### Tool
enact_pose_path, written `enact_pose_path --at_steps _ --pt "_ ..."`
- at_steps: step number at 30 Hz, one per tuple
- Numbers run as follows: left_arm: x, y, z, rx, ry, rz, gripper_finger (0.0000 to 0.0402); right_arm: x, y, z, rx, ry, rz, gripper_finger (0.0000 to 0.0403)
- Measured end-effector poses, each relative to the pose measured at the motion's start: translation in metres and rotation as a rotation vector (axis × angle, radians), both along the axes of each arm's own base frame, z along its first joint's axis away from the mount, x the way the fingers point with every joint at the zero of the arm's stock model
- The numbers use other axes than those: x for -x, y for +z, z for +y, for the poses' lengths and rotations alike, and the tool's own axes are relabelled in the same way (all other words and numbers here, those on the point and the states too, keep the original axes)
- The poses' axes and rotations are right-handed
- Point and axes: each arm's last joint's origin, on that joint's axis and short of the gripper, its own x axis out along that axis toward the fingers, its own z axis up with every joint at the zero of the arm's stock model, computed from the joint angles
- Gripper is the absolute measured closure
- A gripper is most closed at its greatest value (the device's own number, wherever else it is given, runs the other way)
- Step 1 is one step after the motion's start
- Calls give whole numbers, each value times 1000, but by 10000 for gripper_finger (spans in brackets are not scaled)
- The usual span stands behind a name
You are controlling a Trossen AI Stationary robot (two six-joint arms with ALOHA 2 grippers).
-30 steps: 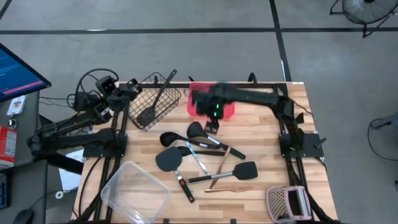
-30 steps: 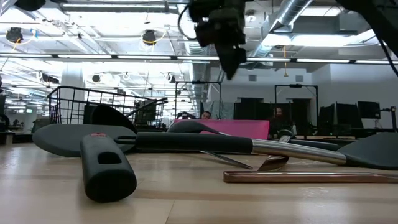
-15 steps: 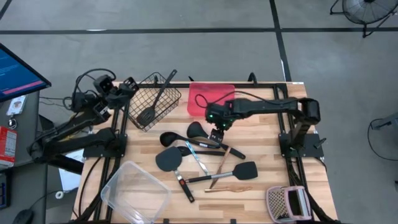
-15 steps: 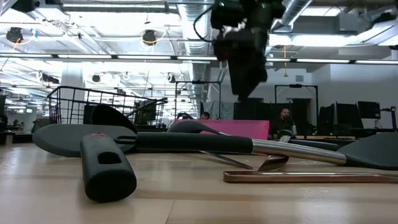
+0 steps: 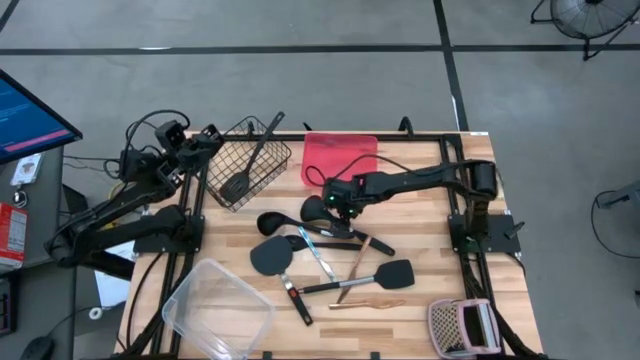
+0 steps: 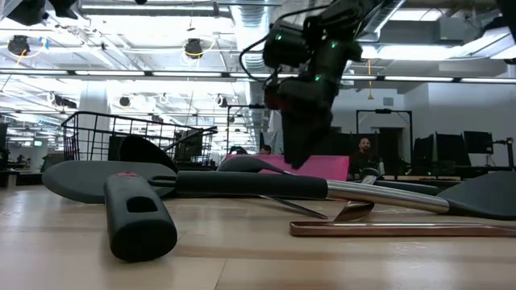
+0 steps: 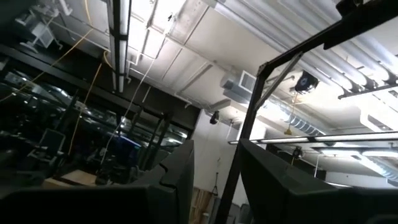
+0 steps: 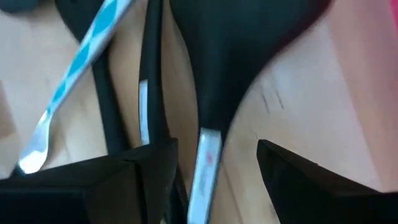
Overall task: Pick & Place Kitchen Items
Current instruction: Put the soup ladle into the white bin
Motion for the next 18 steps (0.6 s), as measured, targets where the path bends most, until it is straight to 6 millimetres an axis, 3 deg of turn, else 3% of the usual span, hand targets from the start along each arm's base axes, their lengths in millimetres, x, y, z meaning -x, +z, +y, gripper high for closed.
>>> enact_pose_path --at_steps 9,12,16,18 --pt "2 -1 -1 0 -2 -2 294 -9 -34 -3 -6 -4 54 194" --pt "2 -1 -2 -1 -3 -2 294 -9 -34 -3 -7 -3 56 238" --pt "2 -2 -1 -2 -4 0 294 -7 -32 -6 -15 -40 61 351" --pt "2 -2 -1 -2 -4 -1 294 -6 -32 -8 -37 -71 65 354"
